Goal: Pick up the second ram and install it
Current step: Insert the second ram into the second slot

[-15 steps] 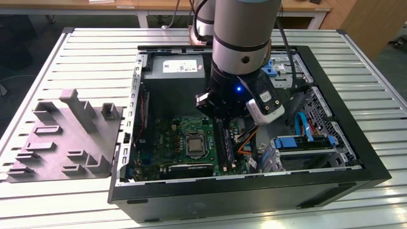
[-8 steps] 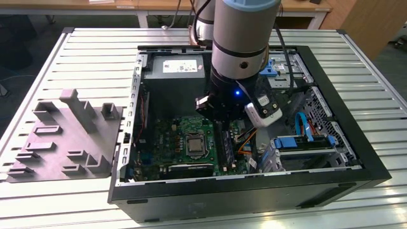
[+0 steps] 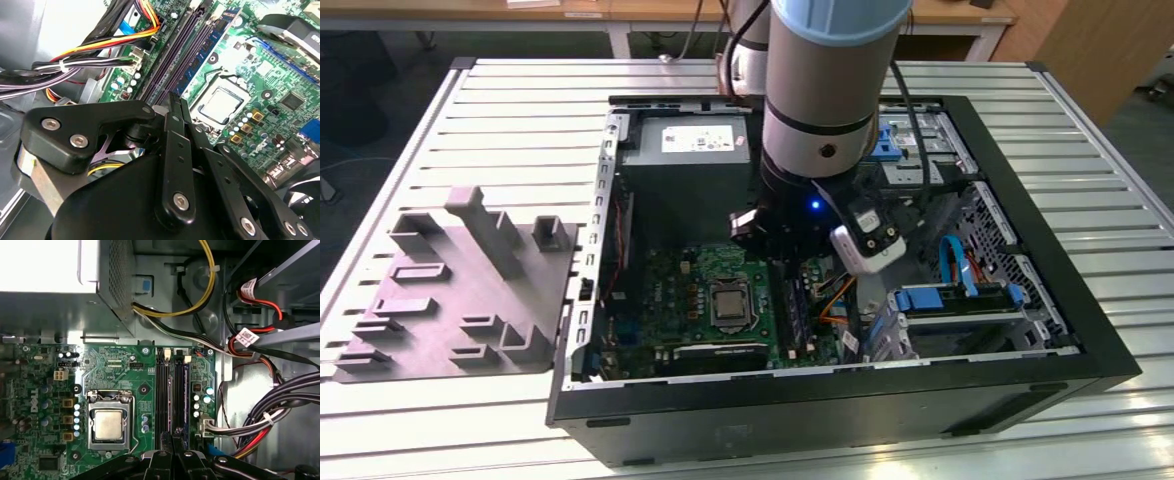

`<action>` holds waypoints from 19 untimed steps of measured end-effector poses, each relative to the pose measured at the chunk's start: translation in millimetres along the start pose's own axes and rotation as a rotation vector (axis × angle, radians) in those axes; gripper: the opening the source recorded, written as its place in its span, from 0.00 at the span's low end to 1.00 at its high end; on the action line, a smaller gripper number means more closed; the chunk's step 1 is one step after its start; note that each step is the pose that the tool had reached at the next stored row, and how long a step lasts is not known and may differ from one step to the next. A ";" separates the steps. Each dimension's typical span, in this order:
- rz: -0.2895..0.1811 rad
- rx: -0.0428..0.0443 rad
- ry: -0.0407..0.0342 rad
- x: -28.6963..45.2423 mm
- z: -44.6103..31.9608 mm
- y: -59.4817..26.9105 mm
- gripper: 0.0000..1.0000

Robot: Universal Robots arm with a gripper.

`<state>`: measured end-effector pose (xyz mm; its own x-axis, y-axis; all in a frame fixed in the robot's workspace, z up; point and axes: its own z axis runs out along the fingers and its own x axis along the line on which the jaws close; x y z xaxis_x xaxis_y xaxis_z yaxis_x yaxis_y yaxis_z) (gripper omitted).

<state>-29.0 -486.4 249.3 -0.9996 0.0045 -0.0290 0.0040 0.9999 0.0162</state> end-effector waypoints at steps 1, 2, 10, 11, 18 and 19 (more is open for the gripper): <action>0.000 0.0000 0.0000 0.0 0.9 0.2 0.12; 0.000 -0.0002 0.0000 0.1 1.9 0.5 0.12; -0.004 -0.0009 0.0000 0.2 9.1 5.5 0.12; -0.005 -0.0009 0.0000 0.2 10.0 5.7 0.12; -0.007 -0.0010 0.0002 0.4 13.9 6.1 0.12; -0.007 -0.0013 0.0001 0.4 14.1 6.1 0.12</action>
<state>-29.0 -480.1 235.2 -0.9996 -0.0029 -0.0290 -0.0034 0.9998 0.0174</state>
